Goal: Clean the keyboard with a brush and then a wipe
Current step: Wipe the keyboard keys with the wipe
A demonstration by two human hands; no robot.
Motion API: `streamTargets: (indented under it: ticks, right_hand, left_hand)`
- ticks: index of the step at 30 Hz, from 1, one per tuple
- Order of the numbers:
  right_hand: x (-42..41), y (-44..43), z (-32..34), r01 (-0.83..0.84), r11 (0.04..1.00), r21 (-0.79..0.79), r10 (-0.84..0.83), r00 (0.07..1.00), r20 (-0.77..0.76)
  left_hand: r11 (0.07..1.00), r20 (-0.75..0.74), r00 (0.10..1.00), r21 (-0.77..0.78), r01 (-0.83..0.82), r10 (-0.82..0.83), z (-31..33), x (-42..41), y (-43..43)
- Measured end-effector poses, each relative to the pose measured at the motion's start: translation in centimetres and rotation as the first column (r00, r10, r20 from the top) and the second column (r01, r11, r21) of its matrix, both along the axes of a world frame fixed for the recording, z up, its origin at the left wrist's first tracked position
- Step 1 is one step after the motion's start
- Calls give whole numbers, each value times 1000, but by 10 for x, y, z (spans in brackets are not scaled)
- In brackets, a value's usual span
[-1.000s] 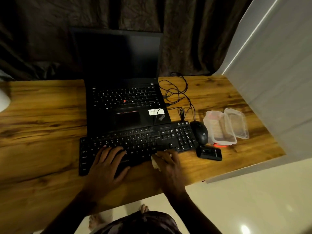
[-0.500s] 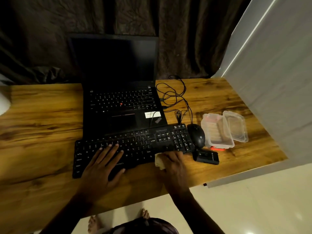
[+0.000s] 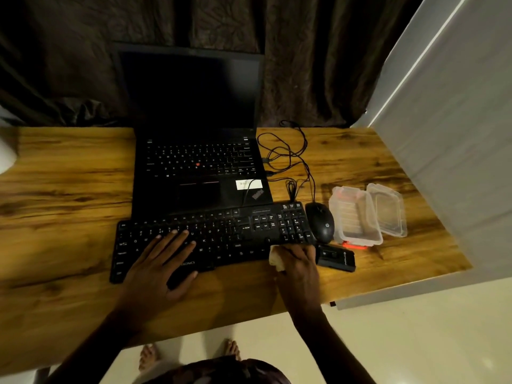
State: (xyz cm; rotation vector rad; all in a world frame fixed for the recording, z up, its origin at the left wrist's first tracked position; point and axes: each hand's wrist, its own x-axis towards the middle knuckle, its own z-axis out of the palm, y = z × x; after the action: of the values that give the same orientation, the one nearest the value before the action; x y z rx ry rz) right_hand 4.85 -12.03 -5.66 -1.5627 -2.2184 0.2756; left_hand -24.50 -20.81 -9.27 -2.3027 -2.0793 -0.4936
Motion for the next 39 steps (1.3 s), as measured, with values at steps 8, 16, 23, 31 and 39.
streamTargets:
  ticks: [8,16,23,31,39]
  right_hand:
    - [-3,0,4,-93,996,6,92,994,60]
    - [-14,-4,8,-68,997,-23,70,994,82]
    - [1,6,4,-22,997,-73,28,997,78]
    - [-22,-1,12,-163,987,-6,162,978,130]
    - [-26,5,16,-49,999,-19,51,990,131]
  left_hand:
    - [999,4,1000,39,9,-9,-1,1,0]
    - [998,17,1000,59,11,-12,-1,2,0]
    - [999,9,1000,49,-3,2,0,2,-1]
    - [999,21,1000,54,-3,2,-2,1,0]
    - [998,6,1000,55,6,-6,-5,-1,2]
